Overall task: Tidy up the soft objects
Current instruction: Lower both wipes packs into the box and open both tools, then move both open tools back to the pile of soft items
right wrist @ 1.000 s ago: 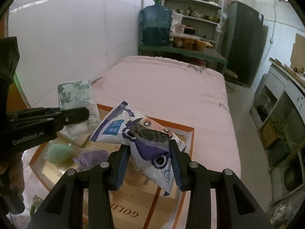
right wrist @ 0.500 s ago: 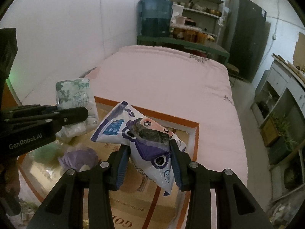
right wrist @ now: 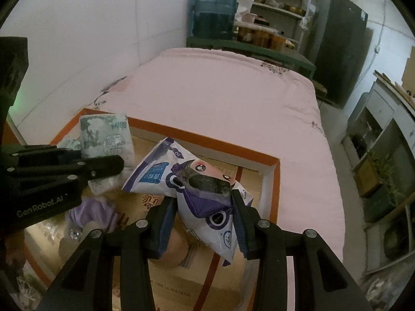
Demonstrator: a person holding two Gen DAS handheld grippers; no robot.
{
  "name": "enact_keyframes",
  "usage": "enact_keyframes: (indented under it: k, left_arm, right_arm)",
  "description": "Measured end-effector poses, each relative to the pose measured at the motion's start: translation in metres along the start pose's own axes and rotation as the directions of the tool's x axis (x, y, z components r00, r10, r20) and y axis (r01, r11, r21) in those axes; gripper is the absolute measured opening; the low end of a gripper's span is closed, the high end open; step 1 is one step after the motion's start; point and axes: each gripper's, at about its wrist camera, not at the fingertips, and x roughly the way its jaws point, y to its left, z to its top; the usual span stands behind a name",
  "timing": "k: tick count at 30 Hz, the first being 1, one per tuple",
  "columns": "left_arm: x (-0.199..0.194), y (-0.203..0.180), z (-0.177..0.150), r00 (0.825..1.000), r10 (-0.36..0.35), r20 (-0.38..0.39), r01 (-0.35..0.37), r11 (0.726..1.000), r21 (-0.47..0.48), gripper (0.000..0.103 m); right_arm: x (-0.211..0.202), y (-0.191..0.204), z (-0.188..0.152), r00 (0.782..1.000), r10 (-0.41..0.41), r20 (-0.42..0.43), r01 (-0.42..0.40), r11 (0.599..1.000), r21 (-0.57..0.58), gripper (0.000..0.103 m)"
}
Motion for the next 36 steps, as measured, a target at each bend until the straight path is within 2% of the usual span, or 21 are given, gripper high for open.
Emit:
enact_keyframes:
  k: [8,10,12,14,24,36]
  left_arm:
    - [0.005,0.008,0.000,0.999,-0.031,-0.020,0.031,0.999,-0.032,0.026]
    - [0.005,0.012,0.000,0.999,-0.035,-0.023,0.034,0.998,-0.045,0.032]
    - [0.004,0.013,0.000,0.999,-0.027,-0.019,0.026,0.998,-0.050,0.051]
    - [0.002,0.012,-0.002,0.999,-0.028,-0.018,0.027,0.998,-0.050,0.057]
    - [-0.020,0.002,-0.003,0.999,-0.008,0.036,0.009,0.999,-0.031,0.061]
    - [-0.055,0.003,-0.008,0.996,-0.025,0.082,0.028,0.999,-0.037,0.062]
  right_arm:
    - [0.000,0.002,-0.002,1.000,0.005,0.010,-0.005,1.000,0.004,0.048]
    - [-0.001,-0.002,-0.003,1.000,0.006,0.011,-0.007,1.000,0.020,0.053]
    - [-0.003,-0.003,-0.004,1.000,0.015,0.018,-0.015,0.999,0.032,0.058]
    - [-0.006,-0.004,-0.005,0.999,0.023,0.025,-0.024,0.999,0.038,0.061]
    - [-0.021,-0.001,-0.012,0.999,0.027,0.037,-0.029,0.999,0.046,0.063]
    - [-0.049,0.002,-0.019,0.998,0.038,0.056,-0.041,0.997,0.066,0.063]
